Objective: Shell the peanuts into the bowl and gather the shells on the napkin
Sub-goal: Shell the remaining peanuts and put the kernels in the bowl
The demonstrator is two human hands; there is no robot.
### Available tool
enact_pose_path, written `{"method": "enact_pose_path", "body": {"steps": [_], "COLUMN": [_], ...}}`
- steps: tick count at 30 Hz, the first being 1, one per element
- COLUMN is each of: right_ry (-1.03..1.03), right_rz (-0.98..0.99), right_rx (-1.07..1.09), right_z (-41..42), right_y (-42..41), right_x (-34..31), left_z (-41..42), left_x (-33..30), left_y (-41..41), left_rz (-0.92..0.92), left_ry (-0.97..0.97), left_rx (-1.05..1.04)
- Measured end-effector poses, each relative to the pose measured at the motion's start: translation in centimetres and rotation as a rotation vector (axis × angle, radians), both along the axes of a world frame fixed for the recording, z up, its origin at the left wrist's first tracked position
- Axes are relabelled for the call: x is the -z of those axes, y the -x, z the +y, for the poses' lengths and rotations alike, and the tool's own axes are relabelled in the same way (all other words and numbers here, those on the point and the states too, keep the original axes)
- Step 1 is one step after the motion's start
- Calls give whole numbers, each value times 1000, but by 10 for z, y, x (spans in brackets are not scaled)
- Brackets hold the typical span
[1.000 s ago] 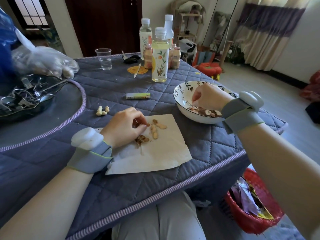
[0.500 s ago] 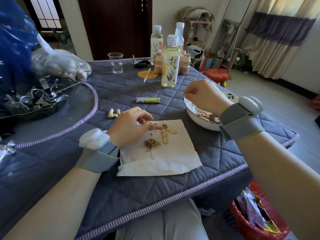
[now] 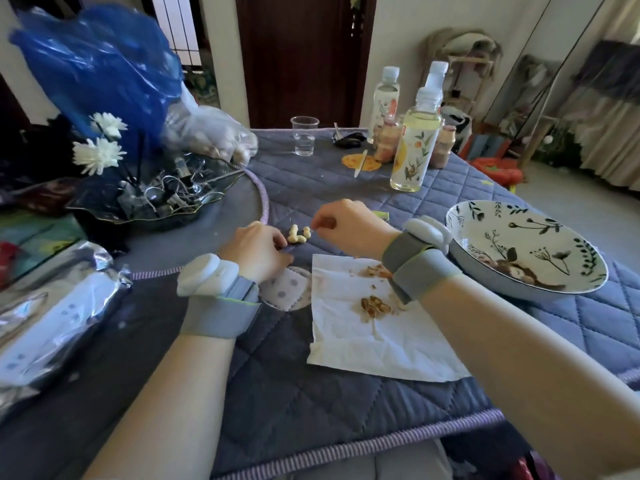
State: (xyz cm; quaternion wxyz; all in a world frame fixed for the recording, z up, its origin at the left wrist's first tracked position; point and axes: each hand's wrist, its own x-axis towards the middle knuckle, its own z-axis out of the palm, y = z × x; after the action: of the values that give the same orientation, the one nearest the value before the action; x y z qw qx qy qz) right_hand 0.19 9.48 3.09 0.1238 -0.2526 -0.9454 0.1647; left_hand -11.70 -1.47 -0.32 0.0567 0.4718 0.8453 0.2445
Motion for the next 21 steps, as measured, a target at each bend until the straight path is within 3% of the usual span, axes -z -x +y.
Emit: {"method": "enact_pose_path", "body": {"steps": [9, 16, 21], "right_ry": [-209, -250, 35], "right_rz": [-157, -150, 31], "right_rx": [-22, 22, 24], "right_z": [-4, -2, -1], "right_y": [32, 33, 14], "right_x": [17, 21, 2], "left_z": [-3, -5, -2], "left_x": [-1, -1, -4], "left_y": [12, 16, 11], "left_rz": [-77, -136, -188], "left_ry": [-17, -96, -228], "left_rx": [21, -40, -5]}}
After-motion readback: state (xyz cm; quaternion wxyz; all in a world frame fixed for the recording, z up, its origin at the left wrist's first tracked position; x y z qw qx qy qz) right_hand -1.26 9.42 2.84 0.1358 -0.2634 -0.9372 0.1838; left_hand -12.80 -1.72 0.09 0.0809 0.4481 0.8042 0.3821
